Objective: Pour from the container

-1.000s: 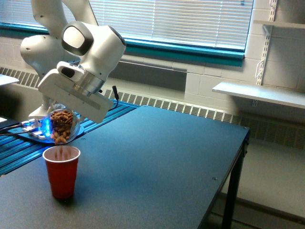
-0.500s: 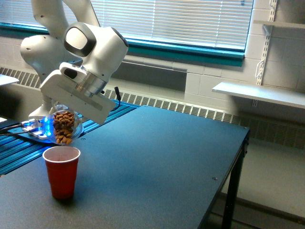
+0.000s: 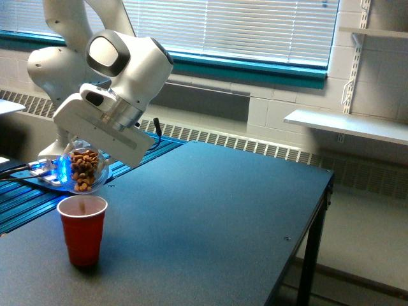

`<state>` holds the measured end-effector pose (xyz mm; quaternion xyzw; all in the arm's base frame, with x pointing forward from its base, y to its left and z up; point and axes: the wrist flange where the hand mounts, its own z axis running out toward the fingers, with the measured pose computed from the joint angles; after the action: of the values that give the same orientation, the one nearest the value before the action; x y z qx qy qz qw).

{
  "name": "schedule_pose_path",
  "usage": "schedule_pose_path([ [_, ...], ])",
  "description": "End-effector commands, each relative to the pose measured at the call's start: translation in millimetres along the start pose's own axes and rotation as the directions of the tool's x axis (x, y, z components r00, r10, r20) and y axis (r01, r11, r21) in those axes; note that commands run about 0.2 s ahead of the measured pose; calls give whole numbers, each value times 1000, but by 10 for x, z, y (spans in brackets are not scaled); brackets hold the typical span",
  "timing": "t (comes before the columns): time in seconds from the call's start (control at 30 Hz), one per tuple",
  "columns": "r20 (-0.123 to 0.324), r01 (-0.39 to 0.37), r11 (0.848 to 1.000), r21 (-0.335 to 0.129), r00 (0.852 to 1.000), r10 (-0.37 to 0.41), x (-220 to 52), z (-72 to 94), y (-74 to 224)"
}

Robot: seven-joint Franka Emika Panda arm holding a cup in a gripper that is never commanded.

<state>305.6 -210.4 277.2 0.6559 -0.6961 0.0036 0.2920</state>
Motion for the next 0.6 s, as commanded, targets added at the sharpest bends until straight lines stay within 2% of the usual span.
schedule_pose_path([
  [0.03,-8,4,1000,-9,1000,-4,25,-23,-42],
  [0.6,-14,43,998,-39,999,-44,48,-33,-191],
])
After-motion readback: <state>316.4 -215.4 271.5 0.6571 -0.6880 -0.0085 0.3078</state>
